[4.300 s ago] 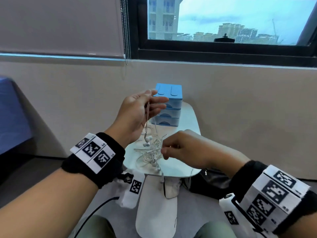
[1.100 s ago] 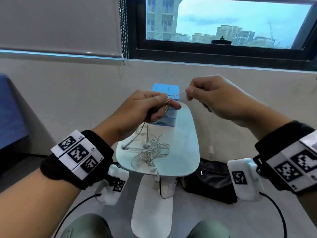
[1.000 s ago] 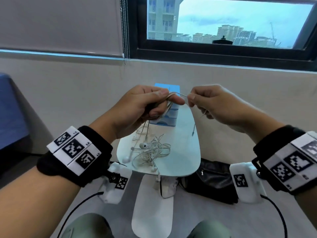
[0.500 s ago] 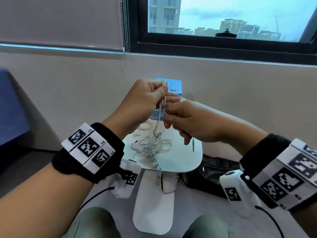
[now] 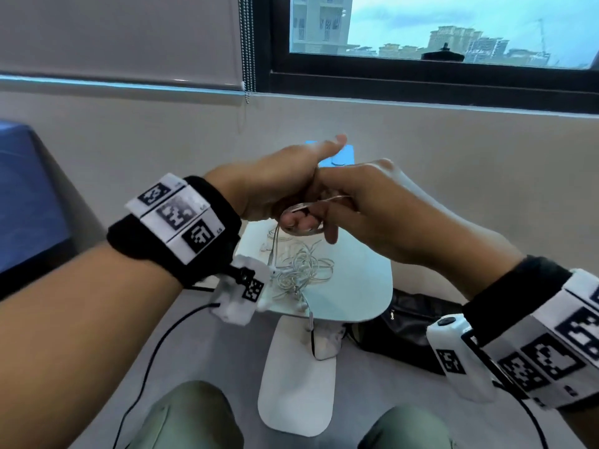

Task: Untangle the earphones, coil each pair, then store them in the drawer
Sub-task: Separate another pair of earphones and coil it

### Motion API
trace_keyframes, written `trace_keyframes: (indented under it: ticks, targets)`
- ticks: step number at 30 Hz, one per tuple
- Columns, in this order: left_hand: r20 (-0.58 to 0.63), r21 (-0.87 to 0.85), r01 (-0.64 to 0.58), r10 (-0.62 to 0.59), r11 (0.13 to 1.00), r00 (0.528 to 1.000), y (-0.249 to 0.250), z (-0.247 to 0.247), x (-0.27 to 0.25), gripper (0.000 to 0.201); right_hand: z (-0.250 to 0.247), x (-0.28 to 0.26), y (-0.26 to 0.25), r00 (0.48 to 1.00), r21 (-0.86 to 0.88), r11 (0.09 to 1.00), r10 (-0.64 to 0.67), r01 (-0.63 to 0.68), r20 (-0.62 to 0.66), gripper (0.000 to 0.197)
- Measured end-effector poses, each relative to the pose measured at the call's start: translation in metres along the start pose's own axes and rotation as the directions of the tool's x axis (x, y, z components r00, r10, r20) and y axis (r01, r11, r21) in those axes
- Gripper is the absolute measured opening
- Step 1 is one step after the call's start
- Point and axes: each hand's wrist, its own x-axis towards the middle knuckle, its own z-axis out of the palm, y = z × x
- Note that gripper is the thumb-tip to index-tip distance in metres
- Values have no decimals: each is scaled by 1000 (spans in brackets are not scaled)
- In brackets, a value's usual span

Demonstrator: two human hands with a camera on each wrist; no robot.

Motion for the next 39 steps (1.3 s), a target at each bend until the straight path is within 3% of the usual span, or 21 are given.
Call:
trace_keyframes:
  ticks: [3, 6, 9, 11, 13, 15, 17, 23, 28, 31, 33, 35, 37, 39]
  targets:
    - [91, 75, 73, -80, 994, 993, 2, -4, 7, 96, 9, 1, 4, 999, -41, 999, -22, 20, -40, 12]
    - [-9, 4, 67, -67, 998, 998, -1, -7, 14, 67, 15, -1, 13, 979, -33, 999, -35, 29, -202, 15]
    - [-107, -116, -1, -12, 993, 994, -9, -9, 15, 36, 24, -6, 20, 935, 177, 976, 177, -127, -306, 23]
    - [-105, -234, -87, 64, 968, 992, -17, -9, 11, 23, 33, -7, 29, 879, 409, 880, 378, -243, -291, 28]
    - [-134, -331, -158, 120, 930, 984, -27, -4, 7, 27, 41, -8, 38, 814, 644, 704, 540, -298, -215, 29]
    - [-216, -370, -218, 144, 903, 966, -38, 2, 6, 25, 45, -9, 39, 797, 784, 539, 596, -308, -97, 25]
    - [-297, -393, -257, 142, 883, 944, -45, 7, 6, 16, 47, -10, 37, 807, 808, 493, 589, -323, -37, 24]
    - [-394, -275, -334, 211, 902, 895, -54, 14, 6, 7, 39, -10, 46, 861, 725, 584, 508, -366, 25, 25]
    - [-417, -220, -397, 282, 891, 864, -62, 25, 4, 6, 23, -13, 56, 915, 430, 817, 399, -384, 59, 14]
    - [-436, -266, -434, 294, 861, 851, -67, 34, 6, 7, 25, -12, 54, 924, 454, 820, 382, -347, 15, 10]
    - [-452, -299, -456, 297, 838, 841, -69, 39, 8, 8, 32, -11, 49, 917, 623, 709, 397, -332, 37, 9]
    - [-479, -319, -470, 288, 823, 829, -71, 42, 10, 8, 38, -11, 47, 900, 796, 509, 424, -327, 99, 18]
    - [-511, -301, -478, 284, 825, 811, -74, 42, 11, 9, 43, -9, 45, 879, 867, 352, 441, -354, 180, 18]
    - [-540, -250, -475, 286, 844, 792, -77, 40, 12, 10, 45, -5, 43, 855, 889, 258, 466, -378, 228, 10]
